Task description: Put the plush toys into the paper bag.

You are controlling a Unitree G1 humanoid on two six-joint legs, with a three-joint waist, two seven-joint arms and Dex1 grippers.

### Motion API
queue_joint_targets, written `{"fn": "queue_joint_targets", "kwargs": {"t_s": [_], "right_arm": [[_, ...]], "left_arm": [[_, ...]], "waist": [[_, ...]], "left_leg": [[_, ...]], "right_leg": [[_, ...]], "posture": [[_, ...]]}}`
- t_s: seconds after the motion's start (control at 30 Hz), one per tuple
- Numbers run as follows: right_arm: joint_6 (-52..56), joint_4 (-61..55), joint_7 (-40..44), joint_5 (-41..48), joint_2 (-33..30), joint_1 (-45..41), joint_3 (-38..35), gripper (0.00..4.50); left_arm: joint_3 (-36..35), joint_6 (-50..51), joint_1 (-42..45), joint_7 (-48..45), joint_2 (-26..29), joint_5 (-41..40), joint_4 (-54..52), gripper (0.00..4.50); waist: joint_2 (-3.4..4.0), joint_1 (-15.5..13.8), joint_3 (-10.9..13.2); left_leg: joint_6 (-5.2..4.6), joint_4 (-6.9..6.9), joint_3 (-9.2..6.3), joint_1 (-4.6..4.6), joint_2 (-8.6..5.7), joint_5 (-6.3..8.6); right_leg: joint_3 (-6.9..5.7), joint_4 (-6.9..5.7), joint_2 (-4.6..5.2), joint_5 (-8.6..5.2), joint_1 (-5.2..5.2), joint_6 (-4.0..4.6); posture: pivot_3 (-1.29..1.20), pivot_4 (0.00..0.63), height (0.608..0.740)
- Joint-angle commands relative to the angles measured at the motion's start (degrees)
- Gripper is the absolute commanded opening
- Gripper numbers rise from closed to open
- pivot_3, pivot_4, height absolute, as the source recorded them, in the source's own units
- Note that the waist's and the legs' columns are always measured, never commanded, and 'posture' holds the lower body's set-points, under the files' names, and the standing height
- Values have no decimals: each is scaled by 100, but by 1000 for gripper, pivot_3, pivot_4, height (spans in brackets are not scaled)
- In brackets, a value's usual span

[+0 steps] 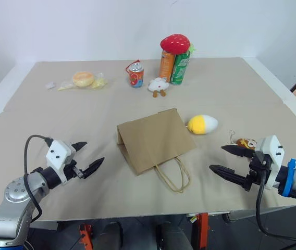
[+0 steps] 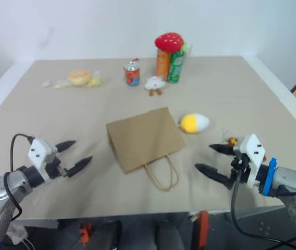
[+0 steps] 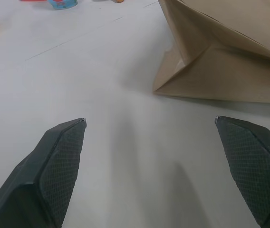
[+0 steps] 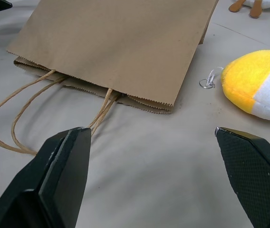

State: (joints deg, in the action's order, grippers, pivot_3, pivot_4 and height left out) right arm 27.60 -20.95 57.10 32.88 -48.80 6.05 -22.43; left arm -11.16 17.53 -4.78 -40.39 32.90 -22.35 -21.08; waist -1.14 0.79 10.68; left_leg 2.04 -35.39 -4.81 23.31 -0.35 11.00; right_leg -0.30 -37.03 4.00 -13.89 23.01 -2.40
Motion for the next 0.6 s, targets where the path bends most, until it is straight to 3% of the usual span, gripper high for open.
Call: {"fn": "queue_joint_targets", "kwargs": {"t_s": [0.03,0.6], "right_arm": [[-84,-7,-19,6,-27,-183,44,4500],[-191,130,49,19,9,-391,250,4500]], "left_arm": [[-152,-38,-79,56,36,-32,-167,4482],[-57,52,-145,144,-26,-150,-356,4482]], "waist": [[0,0,0],[-7,14,4]], "left_leg": [[0,0,0,0,0,0],[0,-5,17,-5,13,0]], "right_leg": [[0,0,0,0,0,0],[29,0,-21,14,5,6]], "posture": [[0,150,740],[0,150,740]]}}
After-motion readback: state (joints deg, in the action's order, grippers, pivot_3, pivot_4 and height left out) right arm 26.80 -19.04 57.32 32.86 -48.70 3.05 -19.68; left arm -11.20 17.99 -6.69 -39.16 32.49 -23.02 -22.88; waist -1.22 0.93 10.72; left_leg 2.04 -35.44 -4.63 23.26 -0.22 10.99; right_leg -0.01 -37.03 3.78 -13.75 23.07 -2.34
